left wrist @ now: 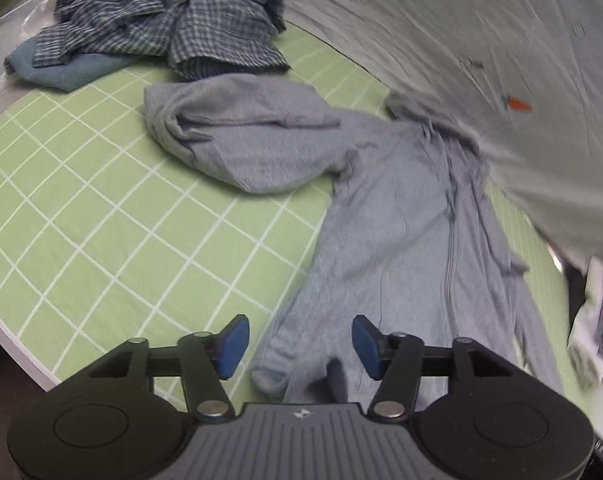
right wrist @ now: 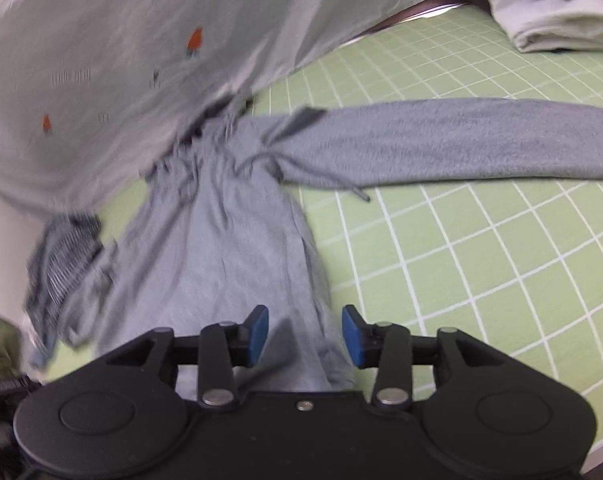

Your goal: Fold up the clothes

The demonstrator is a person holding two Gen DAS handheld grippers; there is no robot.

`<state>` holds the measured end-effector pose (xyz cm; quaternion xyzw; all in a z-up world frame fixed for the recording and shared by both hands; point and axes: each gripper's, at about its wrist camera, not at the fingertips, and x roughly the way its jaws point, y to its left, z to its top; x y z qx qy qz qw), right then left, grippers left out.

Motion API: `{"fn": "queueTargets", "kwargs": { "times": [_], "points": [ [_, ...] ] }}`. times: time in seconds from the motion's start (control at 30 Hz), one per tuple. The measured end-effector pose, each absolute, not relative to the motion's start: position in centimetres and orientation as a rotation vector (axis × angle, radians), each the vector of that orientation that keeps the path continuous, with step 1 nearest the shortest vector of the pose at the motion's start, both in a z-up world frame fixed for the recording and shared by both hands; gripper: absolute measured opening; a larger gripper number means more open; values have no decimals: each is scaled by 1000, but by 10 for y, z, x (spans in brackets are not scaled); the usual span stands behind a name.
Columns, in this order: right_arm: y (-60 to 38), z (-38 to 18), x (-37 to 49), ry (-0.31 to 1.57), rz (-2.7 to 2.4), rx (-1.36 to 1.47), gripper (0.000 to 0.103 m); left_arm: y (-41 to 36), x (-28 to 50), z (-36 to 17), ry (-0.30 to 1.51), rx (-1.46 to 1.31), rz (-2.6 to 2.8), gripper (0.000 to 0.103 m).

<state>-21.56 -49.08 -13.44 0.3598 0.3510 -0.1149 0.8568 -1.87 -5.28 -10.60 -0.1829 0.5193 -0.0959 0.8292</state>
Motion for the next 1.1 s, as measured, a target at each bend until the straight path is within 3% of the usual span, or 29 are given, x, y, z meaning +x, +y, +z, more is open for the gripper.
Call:
{"fn": "queueTargets", "kwargs": {
  "times": [0.13,0.2,0.27,0.3,0.4,0.53,0.73,0.87,1.03,1.1],
  "points": [
    [-488,-148,-202,812,-281,751,48,-57,-9,-115,1115,-406,-190,59],
    [-486,-155,-195,851,-295,744,43,-66,-6,-123,1155,-372,-199,59],
    [-485,-160,-195,862,-285,769,26,-75,-5,-130,1196,-332,-216,58],
    [-484,-161,-195,876,-278,771,23,-79,-5,-133,1216,-312,-224,57],
    [-475,-160,-200,932,-274,711,16,-79,-20,-138,1255,-245,-234,57],
    [-464,-161,-213,1008,-264,663,15,-79,-39,-144,1307,-155,-248,57],
    [-449,-160,-230,1087,-252,609,17,-75,-51,-140,1310,-168,-275,58],
    [-458,-145,-233,957,-259,696,36,-69,-47,-134,1278,-245,-274,59],
    [-478,-138,-230,832,-297,878,44,-68,-42,-141,1293,-302,-244,59],
    [-479,-144,-226,865,-312,903,46,-68,-42,-143,1299,-315,-242,59]
  ]
}}
